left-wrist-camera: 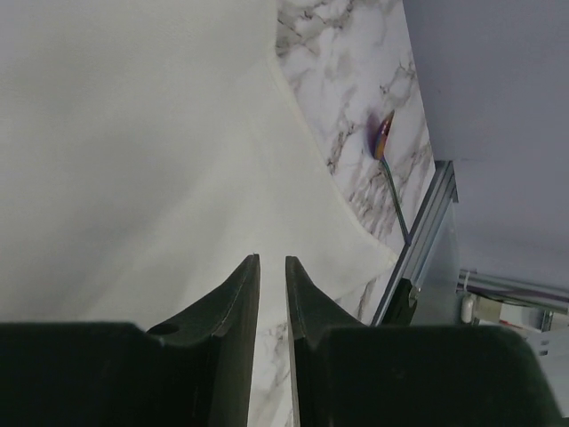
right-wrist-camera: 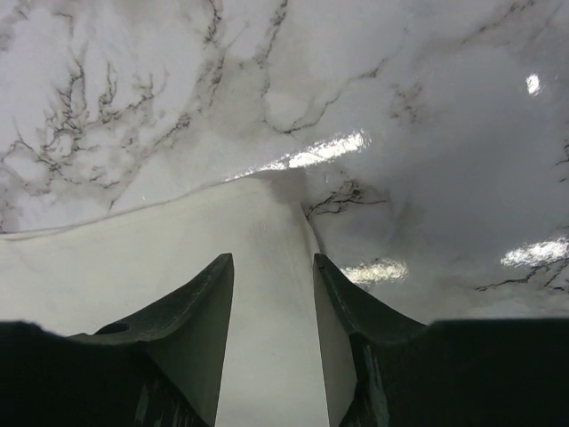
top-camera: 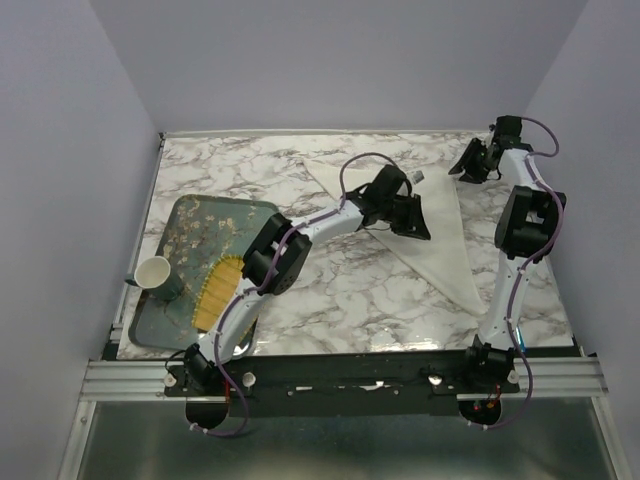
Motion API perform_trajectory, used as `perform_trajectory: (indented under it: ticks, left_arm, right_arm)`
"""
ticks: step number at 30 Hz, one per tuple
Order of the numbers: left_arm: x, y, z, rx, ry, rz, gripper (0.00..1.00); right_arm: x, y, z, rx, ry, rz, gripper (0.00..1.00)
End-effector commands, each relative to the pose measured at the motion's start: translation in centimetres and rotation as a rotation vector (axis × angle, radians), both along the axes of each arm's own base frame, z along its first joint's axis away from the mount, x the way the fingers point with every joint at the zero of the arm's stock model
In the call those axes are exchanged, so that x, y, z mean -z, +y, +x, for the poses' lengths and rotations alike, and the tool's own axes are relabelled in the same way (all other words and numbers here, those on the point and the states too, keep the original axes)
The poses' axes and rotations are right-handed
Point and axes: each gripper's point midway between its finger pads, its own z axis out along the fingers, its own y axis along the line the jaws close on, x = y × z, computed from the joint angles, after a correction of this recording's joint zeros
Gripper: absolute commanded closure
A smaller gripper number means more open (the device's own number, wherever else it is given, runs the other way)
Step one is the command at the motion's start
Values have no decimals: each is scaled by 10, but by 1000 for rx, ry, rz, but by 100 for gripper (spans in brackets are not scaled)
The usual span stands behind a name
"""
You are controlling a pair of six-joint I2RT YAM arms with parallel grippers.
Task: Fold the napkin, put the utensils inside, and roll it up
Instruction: Fold the napkin
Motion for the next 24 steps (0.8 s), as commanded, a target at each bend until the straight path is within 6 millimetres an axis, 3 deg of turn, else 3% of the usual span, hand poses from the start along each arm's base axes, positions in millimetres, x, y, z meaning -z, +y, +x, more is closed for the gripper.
perform_trajectory:
  ticks: [1, 7, 10, 14, 24]
  left_arm:
    - [21, -23, -38, 104, 48, 18, 76]
    - [46, -30, -50, 104, 75, 57, 82]
    - [54, -32, -55, 106, 90, 64, 84]
    - [56, -32, -64, 113, 98, 77, 88]
    - [72, -17, -78, 110, 126, 154, 90]
  right_arm:
    - [-12, 17, -28, -36, 55, 79, 58]
    - [-23, 7, -56, 11, 78, -7, 60]
    - [-25, 21, -63, -23, 83, 46, 67]
    - [-9, 38, -74, -58, 121, 88, 71]
    - [19, 36, -54, 7, 147, 131, 73]
